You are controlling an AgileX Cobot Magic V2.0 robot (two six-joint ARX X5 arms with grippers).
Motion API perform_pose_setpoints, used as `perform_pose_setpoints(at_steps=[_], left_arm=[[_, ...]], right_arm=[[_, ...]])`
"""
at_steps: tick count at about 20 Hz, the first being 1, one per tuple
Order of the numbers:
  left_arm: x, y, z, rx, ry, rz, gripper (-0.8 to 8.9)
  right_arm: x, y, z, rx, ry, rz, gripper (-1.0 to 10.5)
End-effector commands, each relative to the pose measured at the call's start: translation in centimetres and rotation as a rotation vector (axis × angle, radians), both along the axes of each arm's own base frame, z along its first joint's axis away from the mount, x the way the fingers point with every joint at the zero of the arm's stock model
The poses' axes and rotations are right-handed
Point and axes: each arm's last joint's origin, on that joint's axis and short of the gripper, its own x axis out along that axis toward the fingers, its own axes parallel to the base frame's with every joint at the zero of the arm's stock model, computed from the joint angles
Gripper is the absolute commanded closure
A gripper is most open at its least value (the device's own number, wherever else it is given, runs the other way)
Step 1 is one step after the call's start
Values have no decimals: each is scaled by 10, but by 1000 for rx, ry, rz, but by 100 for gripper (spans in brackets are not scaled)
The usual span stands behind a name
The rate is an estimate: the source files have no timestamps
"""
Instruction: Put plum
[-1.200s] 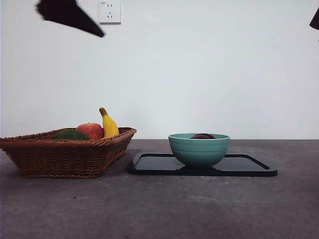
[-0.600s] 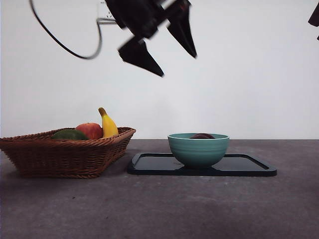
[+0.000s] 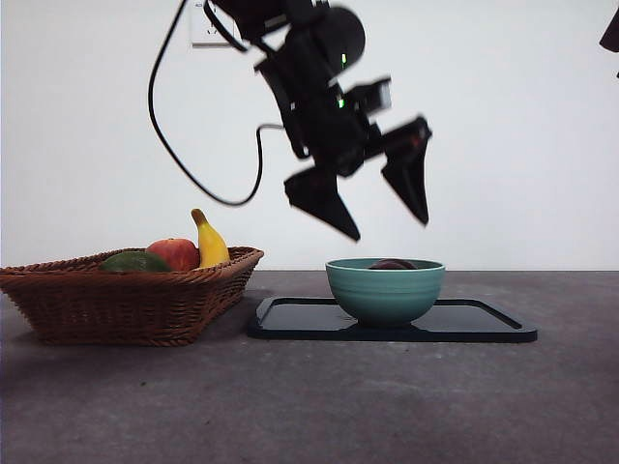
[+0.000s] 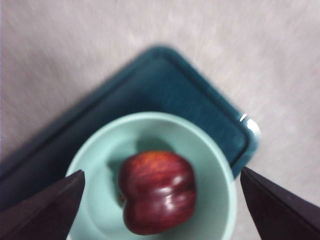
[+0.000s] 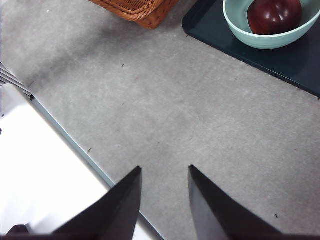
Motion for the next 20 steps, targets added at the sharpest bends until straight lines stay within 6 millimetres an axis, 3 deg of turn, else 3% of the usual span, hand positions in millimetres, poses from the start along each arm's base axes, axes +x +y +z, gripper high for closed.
perform_pose_setpoints(at_steps=[1,18,20], left_arm=[[3,-11,-14,26,2,-30,318],[-2,-28,-48,89,42,-61,325],[-3,-29,-49,91,40,-61,408]], right_arm=[[0,1,2,1,-15,15,796],[1,1,2,1,-15,15,796],[1,1,2,1,-15,15,797]])
